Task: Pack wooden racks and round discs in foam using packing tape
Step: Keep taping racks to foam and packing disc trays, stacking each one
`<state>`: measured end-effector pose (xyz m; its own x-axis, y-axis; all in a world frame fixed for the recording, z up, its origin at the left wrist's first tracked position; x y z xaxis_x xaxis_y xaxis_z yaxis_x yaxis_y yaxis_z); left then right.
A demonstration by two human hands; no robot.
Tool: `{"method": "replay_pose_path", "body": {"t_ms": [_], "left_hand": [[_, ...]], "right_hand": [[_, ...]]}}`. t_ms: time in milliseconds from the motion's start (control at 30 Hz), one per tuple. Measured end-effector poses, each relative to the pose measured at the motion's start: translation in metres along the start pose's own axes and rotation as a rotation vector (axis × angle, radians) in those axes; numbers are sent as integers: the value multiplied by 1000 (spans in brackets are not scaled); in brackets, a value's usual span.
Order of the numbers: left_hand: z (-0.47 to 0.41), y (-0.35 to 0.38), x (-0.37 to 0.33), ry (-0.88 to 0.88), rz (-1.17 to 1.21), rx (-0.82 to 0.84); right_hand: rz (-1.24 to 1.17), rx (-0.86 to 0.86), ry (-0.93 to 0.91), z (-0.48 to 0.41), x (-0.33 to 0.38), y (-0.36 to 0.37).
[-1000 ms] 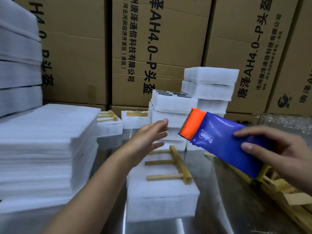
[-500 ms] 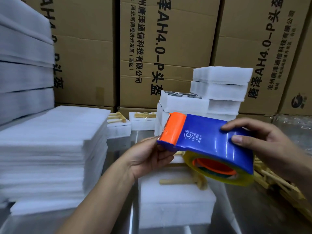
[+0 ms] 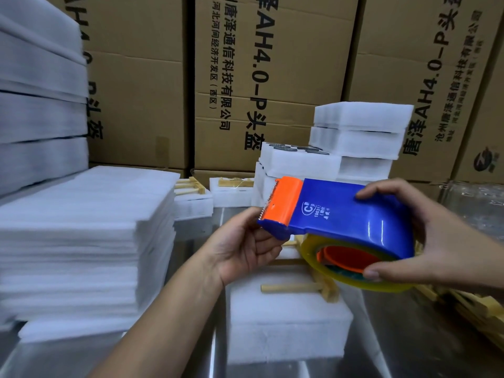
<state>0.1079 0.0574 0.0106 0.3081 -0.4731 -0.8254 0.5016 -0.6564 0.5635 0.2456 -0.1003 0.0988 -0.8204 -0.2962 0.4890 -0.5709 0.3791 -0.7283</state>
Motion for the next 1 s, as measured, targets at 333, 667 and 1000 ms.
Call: {"method": "replay_pose_path", "body": {"t_ms": [333, 667, 1000], "left_hand": [[3, 1, 0, -13, -6, -39], [6, -2, -7, 157, -144, -196], [45, -4, -81, 661, -909, -736]], "right_hand": [[160, -80, -48, 4, 0, -5], [290, -132, -154, 9, -2, -6], [169, -166, -161, -10, -26, -35]]}}
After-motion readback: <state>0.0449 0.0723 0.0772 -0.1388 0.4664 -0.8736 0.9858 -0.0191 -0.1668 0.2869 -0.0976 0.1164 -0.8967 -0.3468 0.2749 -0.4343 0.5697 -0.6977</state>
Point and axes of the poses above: each hand's wrist, its own z-axis away from the middle knuckle, its own y-axis out of the palm, x = y × z, the point moved 6 cm from there along -z, towards the middle knuckle, and after that the axes turned 1 degree about -y, right-handed, at the moved point
